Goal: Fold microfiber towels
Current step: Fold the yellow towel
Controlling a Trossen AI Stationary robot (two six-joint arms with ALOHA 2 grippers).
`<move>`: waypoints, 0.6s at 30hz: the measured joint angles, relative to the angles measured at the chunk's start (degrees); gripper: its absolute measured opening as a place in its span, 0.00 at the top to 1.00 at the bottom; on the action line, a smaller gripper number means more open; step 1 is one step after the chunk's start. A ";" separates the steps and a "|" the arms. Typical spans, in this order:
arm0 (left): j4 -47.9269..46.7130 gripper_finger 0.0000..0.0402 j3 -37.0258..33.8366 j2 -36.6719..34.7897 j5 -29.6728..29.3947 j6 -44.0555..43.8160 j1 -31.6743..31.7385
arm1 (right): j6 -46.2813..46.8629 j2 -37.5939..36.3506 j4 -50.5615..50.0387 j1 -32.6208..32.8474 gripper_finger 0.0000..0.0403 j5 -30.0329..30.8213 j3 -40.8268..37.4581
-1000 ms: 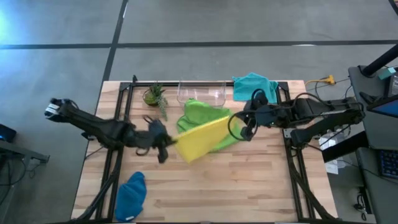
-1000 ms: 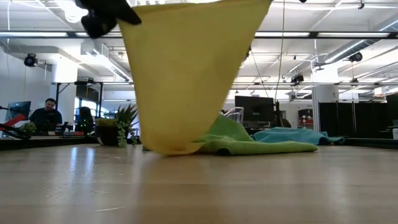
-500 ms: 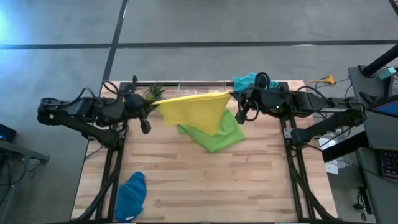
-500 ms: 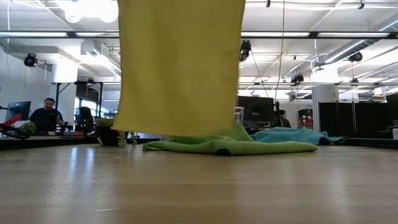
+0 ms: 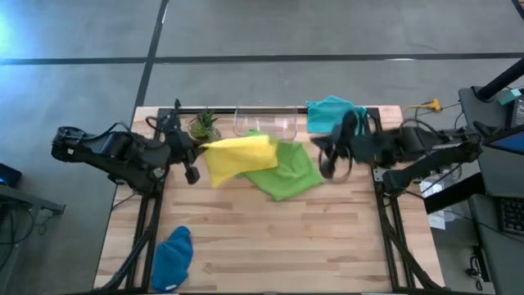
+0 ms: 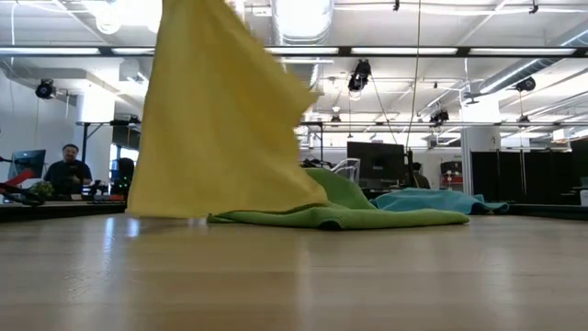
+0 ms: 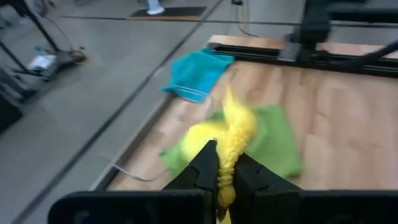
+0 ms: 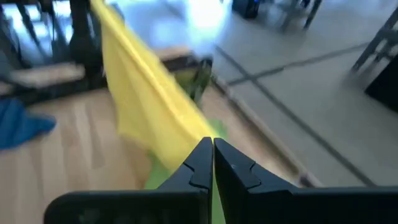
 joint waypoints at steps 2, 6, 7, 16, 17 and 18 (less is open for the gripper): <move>0.35 1.00 -0.06 0.39 0.07 -1.48 -1.99 | 4.52 0.41 -2.72 4.18 0.98 3.57 -0.16; 1.62 1.00 0.56 1.11 0.15 -3.43 -5.72 | 11.34 1.90 -2.89 8.75 0.98 4.45 -1.53; 1.64 1.00 1.10 1.47 0.15 -3.99 -6.50 | 13.37 2.55 -2.87 9.14 0.98 3.52 -2.23; 0.34 1.00 7.36 3.43 0.15 -4.61 -8.88 | 23.10 13.40 14.82 1.44 0.98 -14.76 -16.06; -0.81 1.00 8.29 3.37 0.13 -4.63 -9.12 | 23.25 14.88 17.58 -0.47 0.98 -16.35 -17.61; -2.34 1.00 9.48 3.27 0.11 -4.65 -9.40 | 23.63 16.24 20.53 -2.54 0.98 -18.20 -18.90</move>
